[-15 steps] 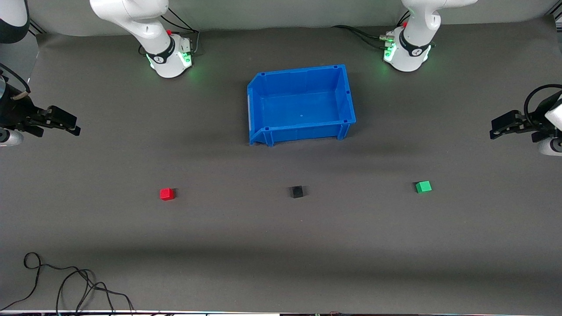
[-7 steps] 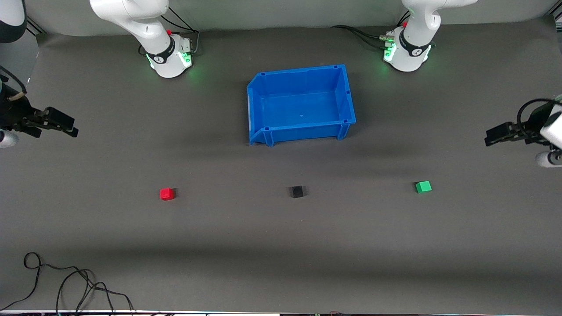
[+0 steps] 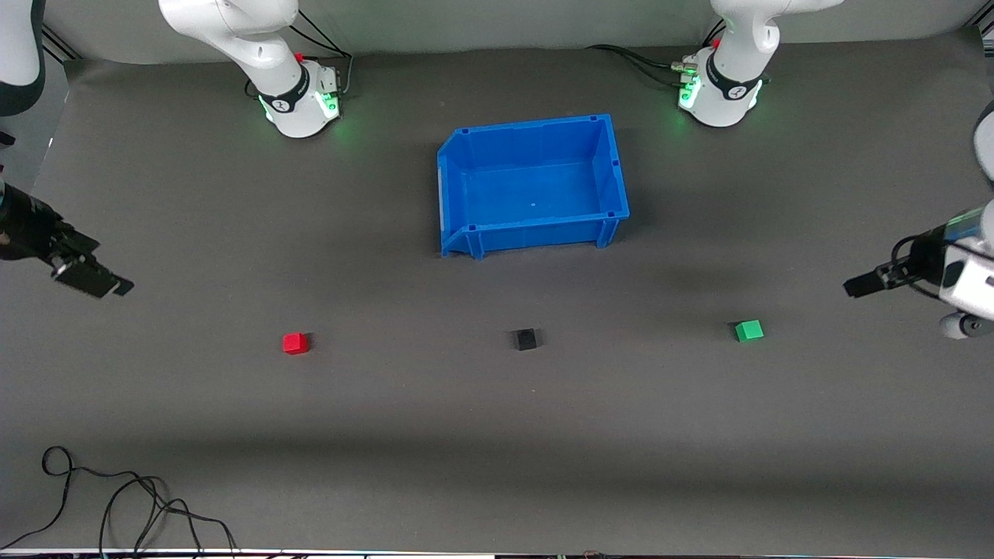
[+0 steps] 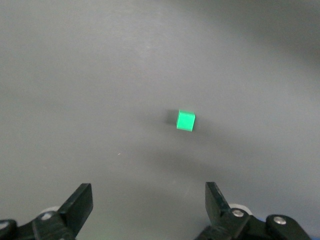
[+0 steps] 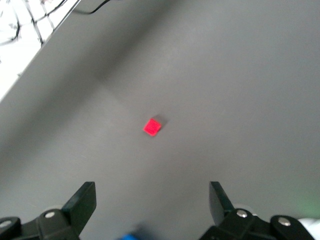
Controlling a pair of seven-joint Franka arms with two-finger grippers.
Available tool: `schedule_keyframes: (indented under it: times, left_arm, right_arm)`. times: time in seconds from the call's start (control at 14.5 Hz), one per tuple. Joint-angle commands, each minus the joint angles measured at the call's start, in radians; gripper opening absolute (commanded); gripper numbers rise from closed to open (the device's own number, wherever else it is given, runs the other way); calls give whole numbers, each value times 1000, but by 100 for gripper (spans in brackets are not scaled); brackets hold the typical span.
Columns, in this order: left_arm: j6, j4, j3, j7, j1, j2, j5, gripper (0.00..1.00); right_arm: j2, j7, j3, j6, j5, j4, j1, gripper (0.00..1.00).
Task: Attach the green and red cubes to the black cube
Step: 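Move the right gripper to the red cube while the left gripper nears green, then close the right gripper on the red cube while the left gripper grasps green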
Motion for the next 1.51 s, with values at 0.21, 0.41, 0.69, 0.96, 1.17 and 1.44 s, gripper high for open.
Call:
schedule_keyframes:
  times: [0.21,0.41,0.69,0.96,1.17,1.44]
  left_arm:
    - [126,-116,-5,-445,-15,49,-16,100]
    - [227,-143,-7,-672,-18,106,-38,100]
    - [315,-169,-7,-927,-6,190,-51,100]
    - [465,-255,-7,-1106,-21,232,-53,100]
    - [467,-298,-7,-1111,6,235,-58,93]
    - [591,-304,-7,-1255,-14,287,-163,88]
  right_arm:
    - [124,233,-3,-13,107,51,-12,100]
    - [187,242,-7,6,162,32,-15,100]
    - [203,261,-41,192,271,-134,-16,100]
    - [218,241,-47,441,366,-328,-13,100]
    - [253,177,-49,584,473,-429,-9,100]
    - [324,100,-47,630,534,-451,-10,100]
